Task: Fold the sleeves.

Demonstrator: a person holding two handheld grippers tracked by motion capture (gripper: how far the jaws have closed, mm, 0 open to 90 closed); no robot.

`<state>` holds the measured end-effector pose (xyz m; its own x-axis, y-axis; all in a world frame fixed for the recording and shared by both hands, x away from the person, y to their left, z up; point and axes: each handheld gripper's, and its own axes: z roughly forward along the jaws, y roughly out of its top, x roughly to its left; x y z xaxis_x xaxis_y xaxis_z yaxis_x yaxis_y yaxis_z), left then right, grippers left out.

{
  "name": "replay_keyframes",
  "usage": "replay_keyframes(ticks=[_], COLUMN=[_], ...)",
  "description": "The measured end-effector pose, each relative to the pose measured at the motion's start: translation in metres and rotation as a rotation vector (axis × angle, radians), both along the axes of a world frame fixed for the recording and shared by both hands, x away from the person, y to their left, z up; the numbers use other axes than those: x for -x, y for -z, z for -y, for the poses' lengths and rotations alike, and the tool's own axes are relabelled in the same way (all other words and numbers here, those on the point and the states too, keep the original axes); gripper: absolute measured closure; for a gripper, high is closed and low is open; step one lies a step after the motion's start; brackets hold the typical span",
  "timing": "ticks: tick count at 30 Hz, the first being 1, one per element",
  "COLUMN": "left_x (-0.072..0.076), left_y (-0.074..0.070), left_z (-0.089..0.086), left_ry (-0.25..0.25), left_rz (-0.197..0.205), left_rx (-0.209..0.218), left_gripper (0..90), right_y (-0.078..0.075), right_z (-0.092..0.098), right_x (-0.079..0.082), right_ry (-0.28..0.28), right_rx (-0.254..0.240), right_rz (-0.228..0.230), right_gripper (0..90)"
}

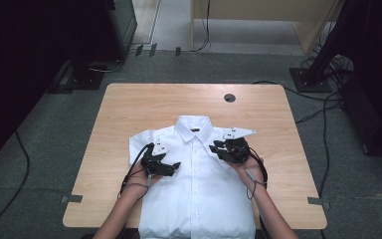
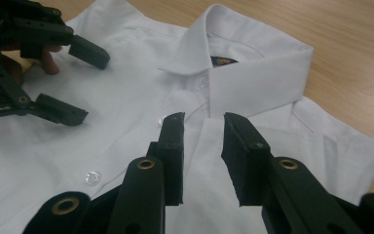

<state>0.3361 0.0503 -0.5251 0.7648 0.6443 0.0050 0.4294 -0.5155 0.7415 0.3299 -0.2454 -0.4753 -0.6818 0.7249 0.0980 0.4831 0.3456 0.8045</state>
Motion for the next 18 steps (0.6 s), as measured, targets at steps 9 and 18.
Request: replay_keyframes(ticks=[9,18], left_x=[0.000,0.000], left_y=[0.000,0.000], left_z=[0.000,0.000], left_ry=[0.001,0.001], left_rz=[0.000,0.000], left_rx=[-0.001,-0.001], left_gripper=[18.9,18.9], right_y=[0.014,0.023], right_z=[0.010,0.023], right_x=[-0.008,-0.015], right_ry=[0.023,0.043], right_rx=[0.009,0.012], right_rz=[-0.032,-0.025], right_gripper=[64.0,45.9])
